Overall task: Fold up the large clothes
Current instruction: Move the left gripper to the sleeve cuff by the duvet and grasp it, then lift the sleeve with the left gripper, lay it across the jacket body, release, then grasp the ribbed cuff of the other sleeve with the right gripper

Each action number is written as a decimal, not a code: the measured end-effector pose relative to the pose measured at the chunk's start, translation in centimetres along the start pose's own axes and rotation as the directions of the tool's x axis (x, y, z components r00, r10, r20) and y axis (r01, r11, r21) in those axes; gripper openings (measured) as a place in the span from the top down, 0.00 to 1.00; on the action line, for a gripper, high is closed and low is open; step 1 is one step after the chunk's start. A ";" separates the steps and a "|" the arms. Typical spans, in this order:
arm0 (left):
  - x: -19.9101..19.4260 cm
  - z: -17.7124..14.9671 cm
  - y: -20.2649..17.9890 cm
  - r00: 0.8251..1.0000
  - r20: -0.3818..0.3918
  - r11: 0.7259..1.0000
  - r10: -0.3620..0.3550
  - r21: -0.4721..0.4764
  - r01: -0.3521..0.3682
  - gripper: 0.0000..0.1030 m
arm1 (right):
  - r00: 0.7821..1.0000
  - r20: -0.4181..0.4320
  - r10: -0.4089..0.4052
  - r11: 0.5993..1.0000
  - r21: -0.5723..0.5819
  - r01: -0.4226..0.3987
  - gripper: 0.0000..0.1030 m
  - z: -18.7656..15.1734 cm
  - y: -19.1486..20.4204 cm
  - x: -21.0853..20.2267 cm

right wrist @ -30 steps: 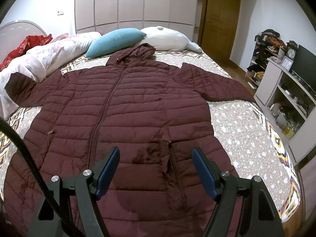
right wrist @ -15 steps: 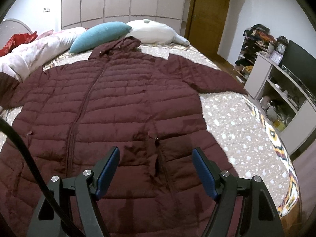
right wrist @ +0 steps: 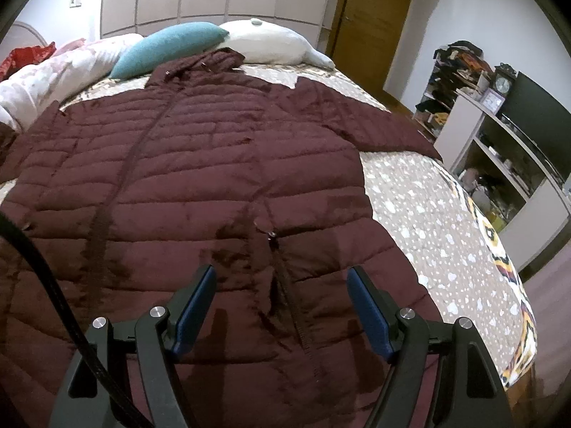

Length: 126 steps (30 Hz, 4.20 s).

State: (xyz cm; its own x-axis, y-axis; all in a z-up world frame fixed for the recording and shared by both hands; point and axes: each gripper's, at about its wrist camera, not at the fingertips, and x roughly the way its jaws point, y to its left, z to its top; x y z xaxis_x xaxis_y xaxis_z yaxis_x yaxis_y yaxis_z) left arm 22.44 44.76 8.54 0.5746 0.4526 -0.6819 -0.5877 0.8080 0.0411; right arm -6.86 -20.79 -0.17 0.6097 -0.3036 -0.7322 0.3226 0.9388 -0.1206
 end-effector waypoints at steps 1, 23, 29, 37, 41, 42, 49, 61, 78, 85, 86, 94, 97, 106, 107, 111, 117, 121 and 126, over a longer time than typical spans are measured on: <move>0.0 -0.1 -0.1 0.999 -0.008 0.999 0.037 0.020 -0.037 0.51 | 1.000 -0.005 -0.004 1.000 0.002 0.004 0.23 0.0 -0.1 0.3; -21.6 -4.5 -10.9 0.928 0.028 0.900 -0.372 0.258 0.352 0.95 | 0.991 0.042 0.126 0.990 0.057 -0.128 0.23 -1.1 -1.7 -1.4; -28.0 -10.1 -21.8 0.834 -0.050 0.761 -0.549 0.384 0.523 0.96 | 0.987 0.063 0.148 0.982 0.110 -0.154 0.23 -1.3 -4.1 -2.2; -35.6 -20.7 -35.9 0.650 -0.249 0.502 -0.718 0.461 0.731 0.95 | 0.985 0.071 0.154 0.968 0.190 -0.165 0.23 -1.6 -7.7 -2.1; -36.6 -25.8 -41.3 0.557 -0.413 0.374 -0.720 0.445 0.814 0.69 | 0.987 0.061 0.150 0.964 0.211 -0.160 0.23 -1.9 -8.8 -1.7; -36.6 -26.7 -41.9 0.534 -0.450 0.350 -0.716 0.431 0.832 0.66 | 0.987 0.056 0.149 0.963 0.218 -0.158 0.23 -2.0 -9.1 -1.6; -37.3 -27.2 -37.1 0.492 -0.490 0.249 -0.720 0.479 0.842 0.58 | 0.989 0.067 0.134 0.961 0.235 -0.146 0.23 -1.7 -10.5 -1.9; -15.4 -11.8 -13.2 0.931 -0.082 0.865 -0.355 0.348 0.361 0.49 | 0.979 0.047 0.199 0.973 0.110 -0.204 0.23 2.8 -4.4 -0.8; -4.7 -7.7 3.0 0.996 -0.087 0.995 -0.009 0.101 0.018 0.54 | 0.960 -0.129 0.250 0.956 0.189 -0.224 0.21 15.0 3.5 13.2; -16.3 -11.5 -6.0 0.952 -0.058 0.916 -0.300 0.262 0.304 0.53 | 0.962 -0.104 0.254 0.966 0.082 -0.246 0.79 16.8 3.9 11.5; -17.9 -11.9 -8.1 0.936 -0.057 0.889 -0.347 0.298 0.348 0.49 | 0.965 -0.093 0.246 0.967 0.082 -0.239 0.80 16.9 3.5 11.2; -17.9 -15.1 -27.6 0.875 -0.171 0.749 -0.452 0.461 0.477 0.72 | 0.966 -0.091 0.244 0.965 0.118 -0.233 0.80 16.7 1.3 11.8; -13.5 -16.4 -30.8 0.901 -0.245 0.781 -0.359 0.450 0.433 0.89 | 0.965 -0.089 0.246 0.966 0.100 -0.237 0.80 16.6 1.6 11.6; -16.2 -18.1 -31.7 0.911 -0.175 0.762 -0.374 0.502 0.409 0.52 | 0.980 0.036 0.195 0.974 0.108 -0.198 0.90 18.5 -1.2 9.1; -16.5 -18.1 -31.8 0.907 -0.175 0.761 -0.382 0.497 0.417 0.51 | 0.983 0.034 0.180 0.975 0.129 -0.183 0.90 18.6 -2.1 9.5; -15.4 -19.2 -32.4 0.908 -0.212 0.765 -0.361 0.490 0.418 0.51 | 0.987 -0.047 0.156 0.964 0.226 -0.141 0.90 17.4 -5.0 12.7; -14.8 -20.6 -33.1 0.927 -0.158 0.754 -0.340 0.543 0.370 0.49 | 0.905 -0.014 0.424 0.842 0.375 -0.389 0.57 16.2 -7.0 13.9; -15.5 -18.9 -31.8 0.883 -0.213 0.761 -0.418 0.448 0.469 0.49 | 0.884 0.010 0.468 0.836 0.318 -0.447 0.49 16.7 -4.4 13.2; -16.6 -16.6 -30.6 0.874 -0.186 0.777 -0.448 0.403 0.484 0.49 | 0.899 -0.110 0.423 0.896 0.194 -0.398 0.81 16.4 0.2 14.8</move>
State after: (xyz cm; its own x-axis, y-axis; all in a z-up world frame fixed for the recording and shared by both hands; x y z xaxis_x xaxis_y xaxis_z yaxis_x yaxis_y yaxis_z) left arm 21.44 6.21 6.47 0.6599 -0.0364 -0.7504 0.0510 0.9987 -0.0036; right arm 14.15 -27.81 -0.03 0.6051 0.1423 -0.7833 0.1872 0.9309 0.3137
